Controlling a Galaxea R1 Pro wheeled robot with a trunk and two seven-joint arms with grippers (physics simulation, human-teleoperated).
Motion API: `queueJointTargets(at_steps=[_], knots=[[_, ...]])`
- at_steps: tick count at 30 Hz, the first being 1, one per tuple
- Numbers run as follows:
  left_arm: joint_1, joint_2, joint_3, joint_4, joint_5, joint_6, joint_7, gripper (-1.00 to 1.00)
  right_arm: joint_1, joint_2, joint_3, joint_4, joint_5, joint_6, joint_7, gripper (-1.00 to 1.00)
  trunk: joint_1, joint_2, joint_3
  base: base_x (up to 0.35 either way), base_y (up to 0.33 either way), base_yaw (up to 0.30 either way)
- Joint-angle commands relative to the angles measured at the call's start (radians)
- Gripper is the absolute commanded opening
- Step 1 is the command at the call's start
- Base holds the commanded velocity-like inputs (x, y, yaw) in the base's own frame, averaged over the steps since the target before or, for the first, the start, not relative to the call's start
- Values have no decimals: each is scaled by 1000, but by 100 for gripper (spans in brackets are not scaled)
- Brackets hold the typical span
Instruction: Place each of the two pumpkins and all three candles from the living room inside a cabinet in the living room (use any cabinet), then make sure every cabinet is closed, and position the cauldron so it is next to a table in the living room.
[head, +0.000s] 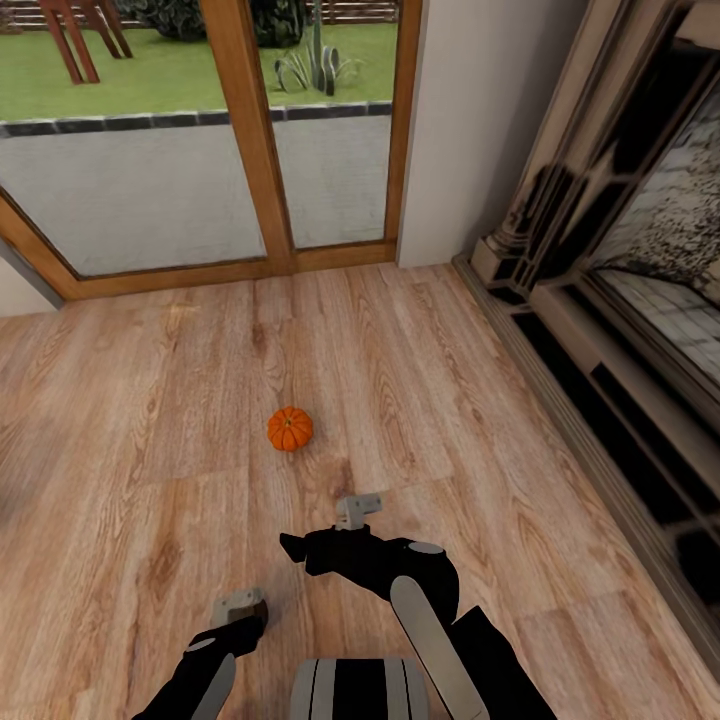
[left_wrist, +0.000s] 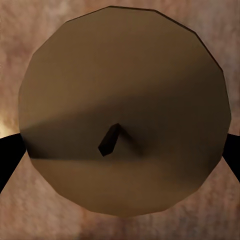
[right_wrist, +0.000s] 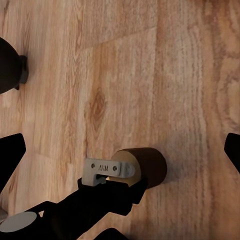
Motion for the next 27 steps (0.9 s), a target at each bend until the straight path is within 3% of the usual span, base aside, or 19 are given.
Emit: queueJointTargets(at_steps=[1,14,27], knots=[[0,1,-4,-2,10,3,9,-100,-1,0,1,-1,-11,3,-10,100,0,0,-1,0,0,0],[0,2,-4,-2,10,5,7,-100,0,0,1,-1,-11,1,-10,100,0,0,-1,0,0,0],[0,1,-2,-4,10,11,11,-100,-1,-2,-6,2,-10,-3,-11,100,-5,2,42,0,0,0]])
